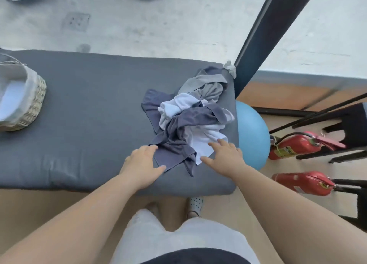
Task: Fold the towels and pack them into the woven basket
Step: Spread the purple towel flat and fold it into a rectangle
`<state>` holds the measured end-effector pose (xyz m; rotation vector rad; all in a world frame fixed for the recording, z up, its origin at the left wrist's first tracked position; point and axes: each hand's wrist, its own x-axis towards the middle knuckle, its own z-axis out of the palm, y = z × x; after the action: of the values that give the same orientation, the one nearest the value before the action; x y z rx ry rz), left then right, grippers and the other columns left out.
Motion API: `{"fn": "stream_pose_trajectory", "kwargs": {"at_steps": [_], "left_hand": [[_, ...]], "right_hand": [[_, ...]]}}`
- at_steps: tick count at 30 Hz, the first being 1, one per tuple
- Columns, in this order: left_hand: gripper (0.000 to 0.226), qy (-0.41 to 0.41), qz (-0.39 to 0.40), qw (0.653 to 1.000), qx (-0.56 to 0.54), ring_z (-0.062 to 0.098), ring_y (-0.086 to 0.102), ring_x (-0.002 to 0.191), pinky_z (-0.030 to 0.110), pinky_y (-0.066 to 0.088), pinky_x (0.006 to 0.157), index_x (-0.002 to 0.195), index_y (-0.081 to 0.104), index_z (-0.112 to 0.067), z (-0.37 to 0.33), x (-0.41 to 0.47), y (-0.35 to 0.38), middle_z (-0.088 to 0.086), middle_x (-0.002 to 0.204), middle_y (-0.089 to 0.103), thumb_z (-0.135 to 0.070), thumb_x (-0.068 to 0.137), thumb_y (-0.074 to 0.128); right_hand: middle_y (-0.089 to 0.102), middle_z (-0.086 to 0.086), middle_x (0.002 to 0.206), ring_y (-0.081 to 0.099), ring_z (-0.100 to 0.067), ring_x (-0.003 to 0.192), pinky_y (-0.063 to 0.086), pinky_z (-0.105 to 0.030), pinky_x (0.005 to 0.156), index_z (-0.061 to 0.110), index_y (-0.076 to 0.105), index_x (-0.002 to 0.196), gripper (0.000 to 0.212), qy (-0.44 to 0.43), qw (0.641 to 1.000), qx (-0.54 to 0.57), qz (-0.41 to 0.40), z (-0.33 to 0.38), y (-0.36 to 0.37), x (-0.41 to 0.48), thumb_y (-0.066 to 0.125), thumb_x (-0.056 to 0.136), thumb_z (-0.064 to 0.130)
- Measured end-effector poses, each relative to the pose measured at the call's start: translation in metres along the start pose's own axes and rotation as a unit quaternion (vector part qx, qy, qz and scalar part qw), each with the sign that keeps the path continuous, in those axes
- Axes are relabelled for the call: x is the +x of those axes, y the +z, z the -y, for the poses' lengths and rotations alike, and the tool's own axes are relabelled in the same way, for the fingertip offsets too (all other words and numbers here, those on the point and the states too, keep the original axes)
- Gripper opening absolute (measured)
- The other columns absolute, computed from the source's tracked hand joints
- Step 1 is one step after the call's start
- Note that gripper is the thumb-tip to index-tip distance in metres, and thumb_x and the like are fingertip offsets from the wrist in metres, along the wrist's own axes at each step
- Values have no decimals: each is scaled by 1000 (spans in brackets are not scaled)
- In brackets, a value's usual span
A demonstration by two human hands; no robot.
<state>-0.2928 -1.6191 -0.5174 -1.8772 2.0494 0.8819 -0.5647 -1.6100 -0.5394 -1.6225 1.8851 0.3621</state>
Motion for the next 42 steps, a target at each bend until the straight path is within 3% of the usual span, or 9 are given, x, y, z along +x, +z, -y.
{"fn": "stream_pose_trajectory", "kwargs": {"at_steps": [7,13,17,22,30,33,36,39,42], "left_hand": [[94,56,32,996,-69,24,25,147,43,35,113,157,0,-39,8,91,39,-5,167,7,-55,88,61],[93,133,123,980,-85,27,3,153,52,21,121,141,-2,-71,23,149,71,-14,160,-32,-68,77,66],[107,119,131,984,3,25,-18,152,59,4,121,154,-7,-49,26,187,86,-1,159,-36,-82,71,52],[115,84,34,988,124,30,-14,152,59,5,120,158,0,-29,45,234,68,5,162,-29,-84,70,50],[97,91,2,964,252,33,-6,153,70,7,115,156,6,-39,88,337,-29,-4,165,-20,-69,80,57],[66,114,-96,965,214,37,19,145,66,14,114,143,41,-30,79,329,-31,10,163,14,-34,82,66],[42,158,-198,959,124,35,46,104,51,41,89,107,62,-14,61,303,-9,12,119,52,-28,68,71],[56,115,-117,979,123,32,47,97,43,42,77,111,58,-20,49,277,20,6,114,49,-55,68,71],[36,71,-106,986,104,32,48,93,40,39,69,106,60,-21,58,268,42,8,110,48,-34,76,75]], "right_hand": [[-25,5,165,-7,-38,154,22,-59,119,62,-9,149,86,51,983,177,16,-3,33,84,54,90,65],[-23,6,166,-7,-32,155,15,-57,121,71,-18,140,89,75,952,297,-23,10,60,131,52,85,75],[-21,6,166,-19,-39,152,-1,-66,120,72,-20,139,82,92,948,304,-23,25,62,167,40,84,82],[-1,1,166,-15,-39,151,8,-61,121,58,-13,150,84,70,968,236,-47,47,43,208,39,87,79],[7,5,163,11,-46,146,24,-54,119,57,-11,151,95,40,992,112,-35,71,-8,292,57,86,68],[15,-1,160,20,-37,144,21,-46,120,49,-8,156,98,37,995,89,-26,77,-22,296,59,86,66],[19,-2,158,19,-36,145,18,-45,121,46,-9,156,100,22,995,92,-27,74,-22,288,61,86,64],[16,-4,162,10,-38,149,13,-51,123,44,-10,157,102,-5,995,91,-40,67,-4,275,60,86,65],[-6,7,168,-11,-40,152,10,-61,121,49,-10,155,96,15,995,103,4,64,15,254,56,88,66]]}}
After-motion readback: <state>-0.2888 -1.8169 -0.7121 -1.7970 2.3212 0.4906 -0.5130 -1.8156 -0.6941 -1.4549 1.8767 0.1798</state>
